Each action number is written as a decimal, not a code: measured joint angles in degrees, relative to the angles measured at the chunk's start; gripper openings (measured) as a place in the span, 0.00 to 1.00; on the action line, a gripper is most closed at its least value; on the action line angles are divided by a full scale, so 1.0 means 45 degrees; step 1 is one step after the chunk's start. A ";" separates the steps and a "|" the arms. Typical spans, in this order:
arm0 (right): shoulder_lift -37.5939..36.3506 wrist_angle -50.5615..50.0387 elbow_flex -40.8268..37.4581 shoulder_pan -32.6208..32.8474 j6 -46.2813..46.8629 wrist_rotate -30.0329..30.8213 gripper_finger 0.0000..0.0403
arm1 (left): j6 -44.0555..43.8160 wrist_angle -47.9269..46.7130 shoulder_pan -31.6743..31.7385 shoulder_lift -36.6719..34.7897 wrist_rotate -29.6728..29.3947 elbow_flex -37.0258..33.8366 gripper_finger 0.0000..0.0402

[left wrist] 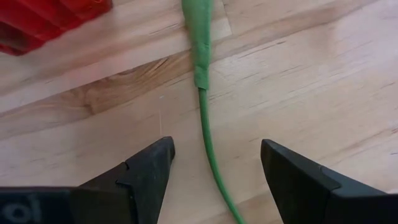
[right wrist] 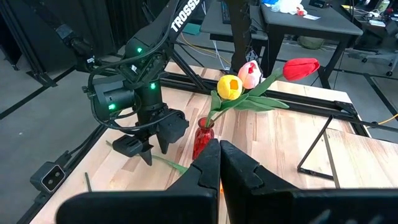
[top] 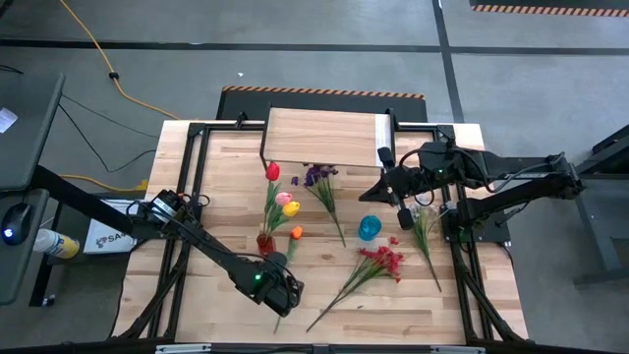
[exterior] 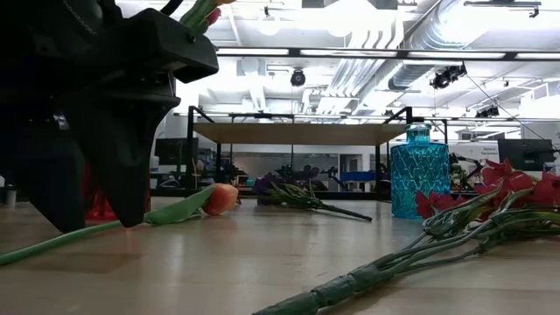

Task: Pick and place flowers into a vace then onto a shelf
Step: Put the orange flower into the red vase

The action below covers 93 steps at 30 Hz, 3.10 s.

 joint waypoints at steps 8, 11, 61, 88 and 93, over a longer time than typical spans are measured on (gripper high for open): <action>0.0000 0.0005 0.0000 0.0004 0.0005 0.0000 0.00 | 0.0010 0.0084 0.0000 0.0005 0.0017 -0.0010 0.70; 0.0000 0.0005 0.0000 0.0003 0.0005 0.0000 0.00 | 0.0021 0.0083 0.0000 0.0005 -0.0026 -0.0010 0.70; 0.0000 0.0209 0.0000 -0.0001 0.0044 0.0156 0.00 | 0.1030 -0.6712 -0.1865 0.0651 0.0287 0.6640 0.05; 0.0000 0.1352 0.0000 0.0004 0.1480 -0.0047 0.00 | 0.6578 -1.0593 -0.4161 -0.0201 -1.5765 1.0384 0.05; 0.0000 0.1355 0.0000 0.0004 0.1472 -0.0049 0.00 | 0.8995 -1.0597 -0.3831 -0.0330 -1.6855 1.0384 0.05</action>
